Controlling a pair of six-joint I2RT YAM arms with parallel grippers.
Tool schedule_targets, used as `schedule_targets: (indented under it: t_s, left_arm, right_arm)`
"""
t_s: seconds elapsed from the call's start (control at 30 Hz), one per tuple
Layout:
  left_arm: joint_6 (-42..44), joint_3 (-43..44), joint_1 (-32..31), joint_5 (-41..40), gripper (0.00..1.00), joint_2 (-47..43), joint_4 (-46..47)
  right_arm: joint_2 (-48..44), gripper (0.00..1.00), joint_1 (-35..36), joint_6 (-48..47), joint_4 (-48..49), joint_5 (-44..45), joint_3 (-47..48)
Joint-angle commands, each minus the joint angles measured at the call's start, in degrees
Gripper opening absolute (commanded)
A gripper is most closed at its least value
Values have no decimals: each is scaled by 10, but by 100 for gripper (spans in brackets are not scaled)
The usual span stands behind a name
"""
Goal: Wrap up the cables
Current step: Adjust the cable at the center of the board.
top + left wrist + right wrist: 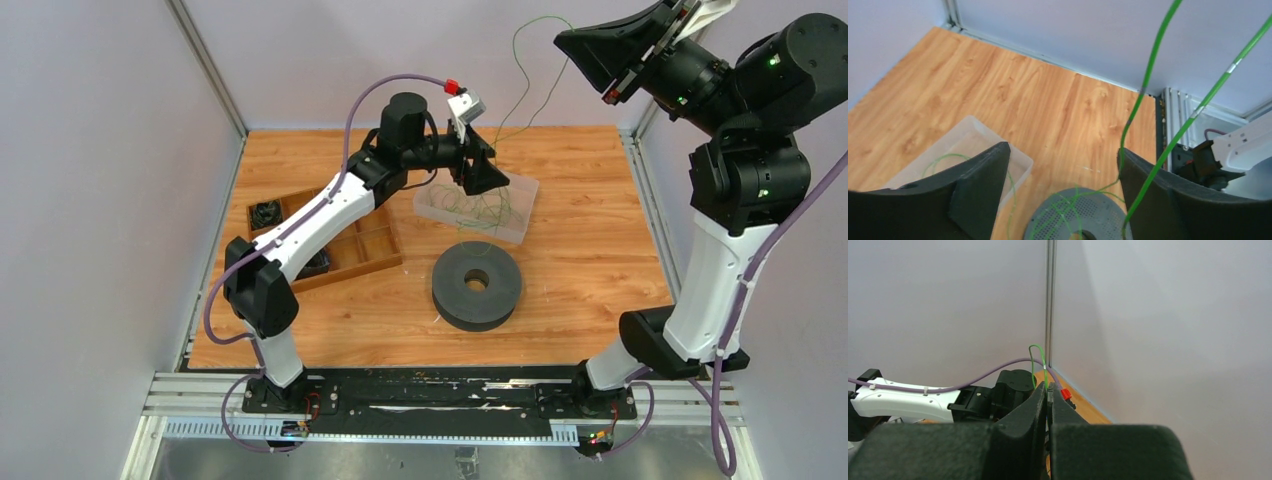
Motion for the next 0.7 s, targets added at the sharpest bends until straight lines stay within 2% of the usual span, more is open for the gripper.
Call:
schedule_targets:
  t_s: [0.0,0.1,0.17,0.23,0.3,0.33,0.53,0.67]
  left_arm:
    - [-30,25,-1,33,75,6,10]
    - [-10,33,0,33,58,-7,-6]
    - [-11,54,0,40,44,-7,-16]
    - [-18,85,1,46,28,-3,-27]
    - [-18,124,3,35,8,2,-40]
    - [-19,142,5,23,2,4,-49]
    - [-61,236,39,-65,0,15,-82]
    - [-83,301,67,-97,0,16,-104]
  right_arm:
    - [-3,0,-31,39,21,-33,-16]
    - [-3,1,-52,48,22,-32,-35]
    - [-4,1,-58,51,23,-31,-56]
    - [-5,1,-58,53,25,-30,-81]
    - [-8,0,-60,53,27,-27,-110]
    - [-12,1,-61,52,27,-24,-123]
    - [-29,0,-69,37,27,-11,-192]
    - [-38,2,-73,24,26,6,-227]
